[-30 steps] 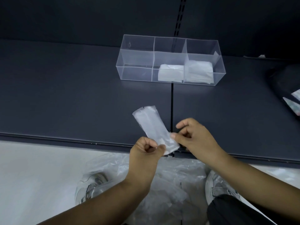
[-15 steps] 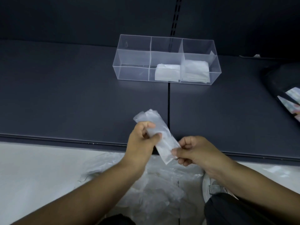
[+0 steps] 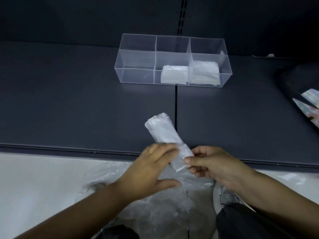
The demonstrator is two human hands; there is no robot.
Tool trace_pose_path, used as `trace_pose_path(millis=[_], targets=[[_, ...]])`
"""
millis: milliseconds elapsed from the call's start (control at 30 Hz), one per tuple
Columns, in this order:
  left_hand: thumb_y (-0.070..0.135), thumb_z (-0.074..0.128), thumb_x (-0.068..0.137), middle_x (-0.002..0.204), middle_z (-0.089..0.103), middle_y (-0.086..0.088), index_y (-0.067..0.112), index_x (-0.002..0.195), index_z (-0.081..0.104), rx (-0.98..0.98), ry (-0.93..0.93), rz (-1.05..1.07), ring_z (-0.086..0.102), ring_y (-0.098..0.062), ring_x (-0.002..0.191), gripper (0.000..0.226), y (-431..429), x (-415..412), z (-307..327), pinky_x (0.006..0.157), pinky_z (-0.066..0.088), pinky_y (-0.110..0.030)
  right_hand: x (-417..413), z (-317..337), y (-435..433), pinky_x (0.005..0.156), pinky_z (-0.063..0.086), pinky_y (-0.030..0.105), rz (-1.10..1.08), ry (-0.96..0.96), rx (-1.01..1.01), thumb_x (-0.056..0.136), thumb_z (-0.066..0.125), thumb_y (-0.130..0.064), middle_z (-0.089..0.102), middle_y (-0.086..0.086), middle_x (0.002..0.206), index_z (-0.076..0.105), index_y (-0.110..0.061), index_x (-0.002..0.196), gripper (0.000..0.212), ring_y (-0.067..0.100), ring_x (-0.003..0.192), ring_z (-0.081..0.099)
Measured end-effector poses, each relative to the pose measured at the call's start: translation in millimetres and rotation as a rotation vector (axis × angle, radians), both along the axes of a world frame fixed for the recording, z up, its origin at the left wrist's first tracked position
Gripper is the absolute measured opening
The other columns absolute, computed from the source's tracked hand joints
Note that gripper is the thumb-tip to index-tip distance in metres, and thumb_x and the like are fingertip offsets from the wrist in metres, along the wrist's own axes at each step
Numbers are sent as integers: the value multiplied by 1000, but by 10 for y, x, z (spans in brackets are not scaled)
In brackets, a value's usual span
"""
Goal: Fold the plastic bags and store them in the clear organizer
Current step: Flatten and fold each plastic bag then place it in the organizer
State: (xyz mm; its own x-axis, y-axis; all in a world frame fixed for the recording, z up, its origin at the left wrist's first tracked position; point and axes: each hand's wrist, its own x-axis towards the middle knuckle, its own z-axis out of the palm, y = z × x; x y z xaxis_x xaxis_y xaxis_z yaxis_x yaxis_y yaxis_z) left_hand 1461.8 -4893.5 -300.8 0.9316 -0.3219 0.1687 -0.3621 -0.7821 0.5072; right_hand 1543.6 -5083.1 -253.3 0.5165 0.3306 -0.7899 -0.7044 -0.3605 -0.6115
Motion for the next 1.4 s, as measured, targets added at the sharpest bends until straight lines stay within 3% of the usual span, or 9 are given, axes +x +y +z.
trace_pose_path(millis=[167,367,500,567,667,767,933,1100,1400], targets=[[27,65,87,127,62,-5,5,122,64,-24,-64,106,56,-19,117,42,-81,-8,-55,104,37,-26,-18,74,-44,55,51,21,103,-40,14,75,79,-16,71,6,76,59,-8,106,38,11,59,64],[31,45,97,114,70,1,10,114,70,-170,-81,207,63,-12,107,36,-99,46,53,96,45,-23,329,157,-214,91,38,8,784,-764,1,67,85,-28,26,-30,142,34,-52,137,90,-4,117,42],[32,49,97,72,61,19,19,91,71,-296,13,328,54,0,69,26,-81,89,125,63,40,-7,458,-70,22,85,47,28,704,-850,-13,78,78,-18,63,-5,109,66,-31,112,39,10,96,57],[38,48,98,54,48,8,14,77,64,-386,144,433,42,-2,53,35,-60,174,118,50,39,-22,532,-139,139,78,48,31,632,-841,-26,82,74,-18,66,-1,85,70,-18,94,12,8,78,58],[24,51,99,78,63,-22,-3,90,64,-669,370,578,53,-13,69,31,17,349,139,69,54,-43,631,-174,285,72,48,22,500,-772,-25,85,71,-18,72,-5,74,68,-15,77,9,2,66,60],[11,56,95,79,69,-6,4,105,61,-909,414,787,67,-14,69,13,90,466,176,63,58,-28,707,-187,429,58,43,13,476,-786,-141,84,72,-20,68,-8,64,68,-17,70,15,-2,54,55],[24,60,91,105,54,4,19,112,56,-203,-83,662,51,-8,94,23,113,413,142,84,39,-22,776,-147,594,65,47,27,519,-823,-312,82,74,-23,66,-4,70,72,-12,73,15,10,63,58],[49,21,99,160,15,0,20,152,20,328,130,416,4,-19,148,60,110,430,-53,118,-3,-42,737,-144,660,65,47,28,526,-855,-381,82,73,-24,60,-11,65,66,-21,68,15,10,65,57],[72,-12,82,161,-9,1,20,151,-11,468,258,492,-15,-20,147,87,148,390,-129,115,-15,-46,269,-303,476,75,43,28,346,-1164,-449,80,75,-30,53,-6,85,60,-21,75,18,12,78,52]])
